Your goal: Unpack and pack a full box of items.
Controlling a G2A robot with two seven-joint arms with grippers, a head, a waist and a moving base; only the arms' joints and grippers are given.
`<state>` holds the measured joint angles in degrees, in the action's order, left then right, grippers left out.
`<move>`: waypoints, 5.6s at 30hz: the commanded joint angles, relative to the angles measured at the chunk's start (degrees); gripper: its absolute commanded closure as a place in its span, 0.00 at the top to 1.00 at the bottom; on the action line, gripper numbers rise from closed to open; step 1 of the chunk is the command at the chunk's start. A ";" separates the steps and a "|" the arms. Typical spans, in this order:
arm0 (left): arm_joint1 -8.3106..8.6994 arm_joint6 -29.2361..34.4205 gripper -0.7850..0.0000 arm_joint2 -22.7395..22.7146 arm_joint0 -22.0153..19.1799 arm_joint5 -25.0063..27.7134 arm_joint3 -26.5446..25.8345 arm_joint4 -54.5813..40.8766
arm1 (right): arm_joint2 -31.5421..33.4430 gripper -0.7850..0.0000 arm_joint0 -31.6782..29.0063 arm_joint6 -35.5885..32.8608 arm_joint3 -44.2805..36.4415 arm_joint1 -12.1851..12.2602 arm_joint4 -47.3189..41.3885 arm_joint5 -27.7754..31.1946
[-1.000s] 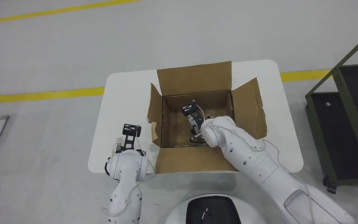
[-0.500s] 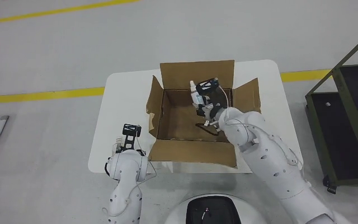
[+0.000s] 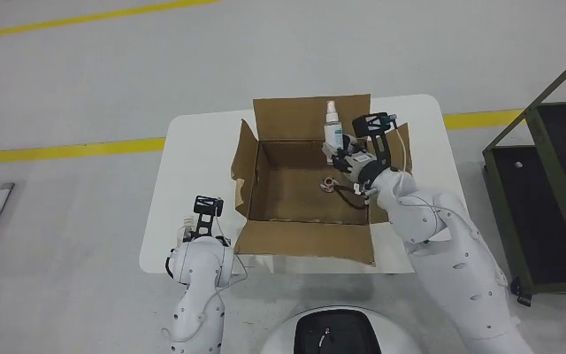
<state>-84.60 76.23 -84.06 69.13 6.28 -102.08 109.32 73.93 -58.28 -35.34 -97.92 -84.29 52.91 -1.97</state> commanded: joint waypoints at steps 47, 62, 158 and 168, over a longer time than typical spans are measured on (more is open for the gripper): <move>0.00 0.00 1.00 0.00 0.00 0.00 0.00 0.00 | 24.69 0.00 -35.43 -29.65 -24.48 5.55 11.82 4.84; 0.00 0.00 1.00 0.00 0.00 0.00 0.00 0.00 | 17.07 0.00 -26.54 -24.99 -11.16 6.33 20.41 5.88; 0.00 0.00 1.00 0.00 0.00 0.00 0.00 0.00 | 20.13 0.00 -10.65 -14.95 -7.48 8.63 -36.64 -18.96; 0.00 0.00 1.00 0.00 0.00 0.00 0.00 0.00 | 20.01 0.00 -1.32 -24.63 1.37 10.58 -34.20 -11.90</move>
<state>-84.60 76.23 -84.06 69.13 6.28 -102.08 109.32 93.99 -60.62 -58.78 -97.49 -73.93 18.42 -14.80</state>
